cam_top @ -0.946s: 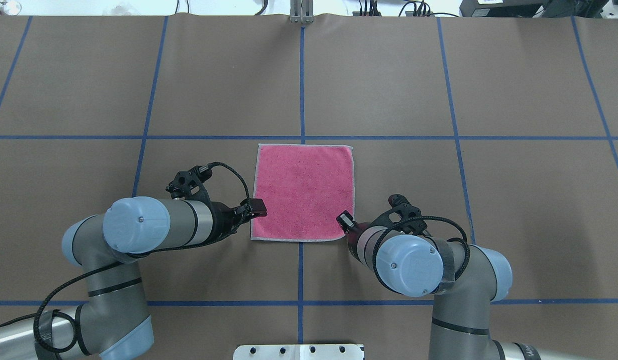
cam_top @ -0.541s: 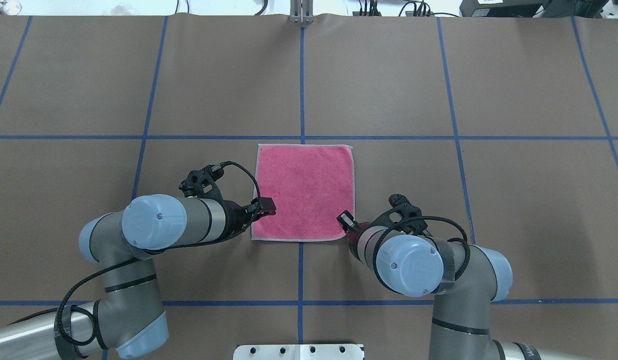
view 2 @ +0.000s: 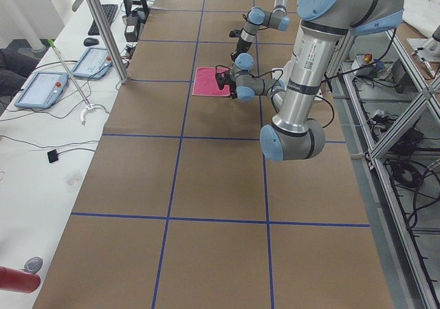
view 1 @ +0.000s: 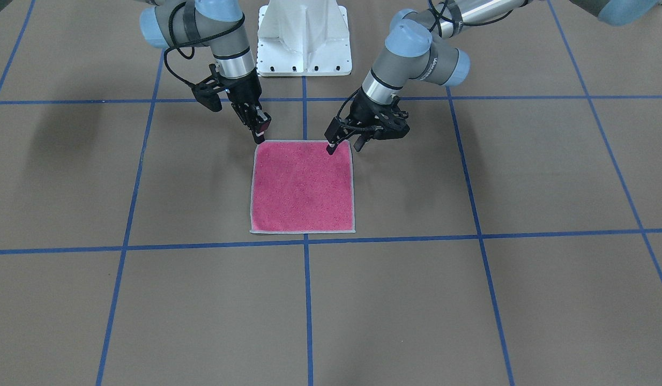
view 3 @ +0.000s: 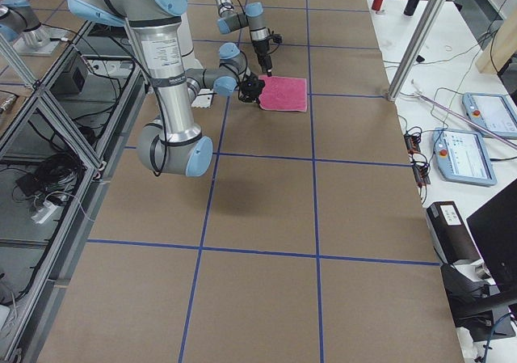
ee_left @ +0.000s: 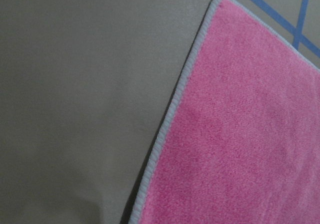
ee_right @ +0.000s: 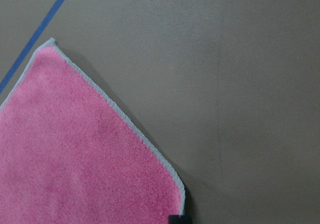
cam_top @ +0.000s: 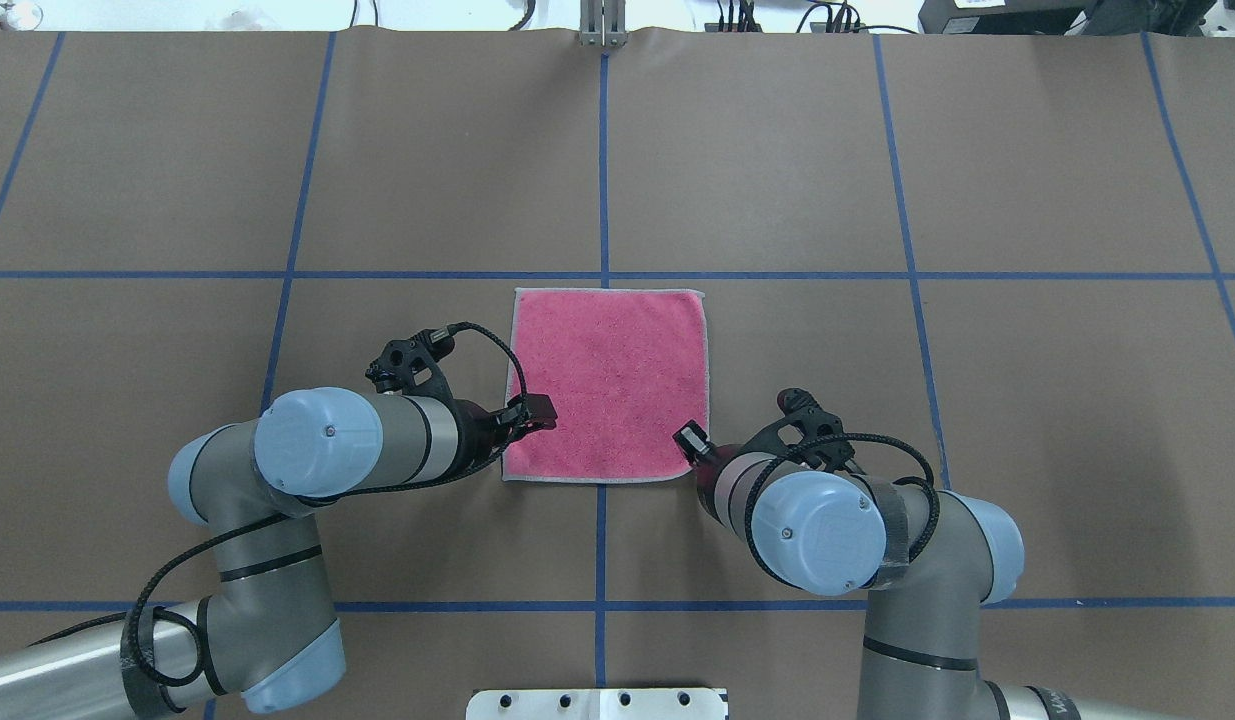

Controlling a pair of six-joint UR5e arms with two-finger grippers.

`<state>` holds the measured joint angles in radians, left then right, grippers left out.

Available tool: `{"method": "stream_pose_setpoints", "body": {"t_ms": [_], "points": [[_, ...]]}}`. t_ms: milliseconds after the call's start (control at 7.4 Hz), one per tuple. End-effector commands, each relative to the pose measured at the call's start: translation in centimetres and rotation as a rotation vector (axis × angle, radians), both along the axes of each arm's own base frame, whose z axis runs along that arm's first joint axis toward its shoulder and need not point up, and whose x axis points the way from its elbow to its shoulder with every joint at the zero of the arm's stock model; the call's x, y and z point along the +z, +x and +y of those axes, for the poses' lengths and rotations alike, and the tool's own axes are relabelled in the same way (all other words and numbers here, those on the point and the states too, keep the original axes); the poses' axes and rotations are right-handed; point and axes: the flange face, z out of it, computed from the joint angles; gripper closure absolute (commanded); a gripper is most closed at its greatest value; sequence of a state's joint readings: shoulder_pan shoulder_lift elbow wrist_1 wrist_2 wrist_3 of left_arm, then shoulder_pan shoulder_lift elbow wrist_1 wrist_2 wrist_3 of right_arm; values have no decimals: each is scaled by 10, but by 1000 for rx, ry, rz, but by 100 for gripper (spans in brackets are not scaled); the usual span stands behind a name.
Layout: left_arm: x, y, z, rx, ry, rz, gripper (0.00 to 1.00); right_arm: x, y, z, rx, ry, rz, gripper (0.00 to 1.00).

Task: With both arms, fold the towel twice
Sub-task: 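Lower the left gripper onto the towel corner nearest it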

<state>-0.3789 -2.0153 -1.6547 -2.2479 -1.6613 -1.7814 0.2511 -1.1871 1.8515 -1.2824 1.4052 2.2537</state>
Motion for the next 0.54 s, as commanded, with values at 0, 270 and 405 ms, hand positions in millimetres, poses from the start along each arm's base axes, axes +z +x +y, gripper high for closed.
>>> {"method": "stream_pose_setpoints", "body": {"t_ms": [0,270,405], "points": [[0,10,-4,-1,2,1,10,0,0,1,-1,0,0,100],[-1,13,-6,-11,6,3,10,0,0,1,0,-1,0,100],[1,12,-7,-12,8,1,10,0,0,1,0,-1,0,100]]}}
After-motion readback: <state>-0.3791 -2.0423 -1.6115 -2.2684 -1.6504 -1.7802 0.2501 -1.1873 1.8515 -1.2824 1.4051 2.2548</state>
